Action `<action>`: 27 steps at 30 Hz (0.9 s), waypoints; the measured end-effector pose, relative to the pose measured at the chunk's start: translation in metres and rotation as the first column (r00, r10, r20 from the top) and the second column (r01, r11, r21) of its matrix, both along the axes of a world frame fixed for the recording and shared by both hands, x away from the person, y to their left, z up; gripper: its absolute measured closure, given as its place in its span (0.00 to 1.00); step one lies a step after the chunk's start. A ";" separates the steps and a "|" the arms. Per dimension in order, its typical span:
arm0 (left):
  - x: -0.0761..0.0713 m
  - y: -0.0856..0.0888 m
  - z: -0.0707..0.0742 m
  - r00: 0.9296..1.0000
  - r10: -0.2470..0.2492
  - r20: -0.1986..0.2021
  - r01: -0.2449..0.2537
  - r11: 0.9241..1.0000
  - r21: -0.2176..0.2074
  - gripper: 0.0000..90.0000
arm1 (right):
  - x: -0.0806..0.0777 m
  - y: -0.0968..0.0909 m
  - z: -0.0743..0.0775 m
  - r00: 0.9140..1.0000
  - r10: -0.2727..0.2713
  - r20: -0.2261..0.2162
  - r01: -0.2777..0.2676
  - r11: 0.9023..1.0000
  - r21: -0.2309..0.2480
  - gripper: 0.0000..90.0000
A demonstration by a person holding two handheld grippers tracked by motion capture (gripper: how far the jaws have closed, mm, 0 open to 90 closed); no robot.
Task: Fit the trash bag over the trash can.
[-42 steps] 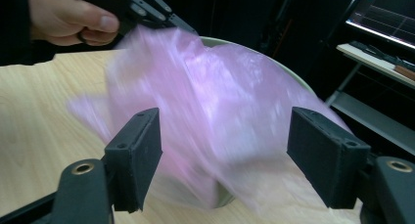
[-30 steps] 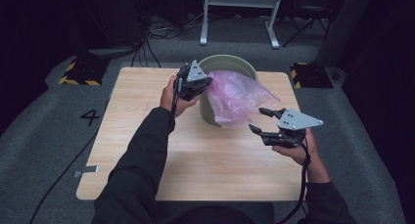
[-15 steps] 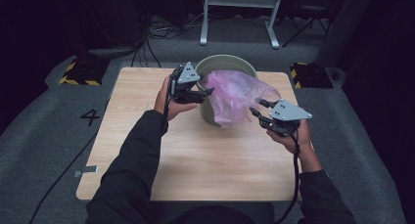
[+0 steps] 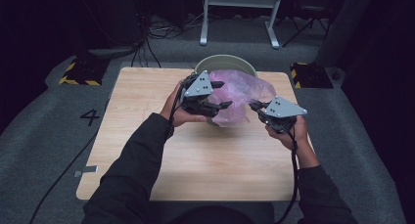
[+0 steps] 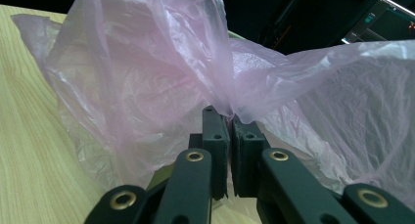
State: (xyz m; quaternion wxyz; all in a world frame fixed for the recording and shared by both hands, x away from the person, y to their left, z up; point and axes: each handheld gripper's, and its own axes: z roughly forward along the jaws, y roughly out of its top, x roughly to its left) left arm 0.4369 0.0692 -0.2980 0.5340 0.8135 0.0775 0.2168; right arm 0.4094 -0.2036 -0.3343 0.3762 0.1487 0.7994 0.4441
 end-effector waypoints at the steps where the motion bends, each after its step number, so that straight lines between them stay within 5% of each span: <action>1: 0.000 -0.001 0.000 1.000 -0.011 -0.004 0.011 1.000 -0.002 0.39 | 0.000 0.000 0.000 1.000 0.000 0.000 0.000 1.000 0.000 0.97; 6: -0.005 -0.001 0.000 0.999 -0.037 -0.027 0.036 0.999 -0.029 0.34 | 0.002 -0.001 0.000 1.000 -0.012 -0.010 0.012 1.000 -0.002 0.97; 9: -0.005 -0.007 -0.003 1.000 -0.007 -0.029 0.007 1.000 0.012 0.34 | 0.002 0.000 -0.001 1.000 -0.010 -0.011 0.010 1.000 -0.004 0.97; 11: -0.002 -0.010 -0.005 0.999 0.028 -0.031 -0.027 0.999 0.016 0.45 | 0.001 0.001 -0.001 1.000 -0.004 -0.011 0.004 1.000 -0.007 0.97; 13: 0.002 -0.010 -0.006 0.999 0.047 -0.024 -0.047 0.999 0.003 0.74 | 0.000 0.002 -0.001 1.000 -0.003 -0.009 0.003 1.000 -0.011 0.97; 14: 0.003 -0.010 -0.007 0.998 0.056 -0.017 -0.056 0.998 0.006 0.74 | 0.000 0.002 -0.001 1.000 -0.002 -0.009 0.001 1.000 -0.012 0.97; 18: 0.009 -0.009 -0.009 0.996 0.088 0.002 -0.088 0.996 0.026 1.00 | 0.000 0.002 -0.002 1.000 0.005 -0.011 -0.005 1.000 -0.019 0.99; 23: 0.021 0.004 -0.008 0.989 0.147 -0.017 -0.147 0.989 -0.002 1.00 | -0.001 -0.001 -0.003 1.000 0.003 -0.015 -0.004 1.000 -0.022 1.00; 27: 0.032 0.021 -0.008 0.976 0.213 -0.034 -0.214 0.976 -0.039 1.00 | 0.000 -0.004 -0.005 1.000 0.001 -0.023 -0.002 1.000 -0.025 1.00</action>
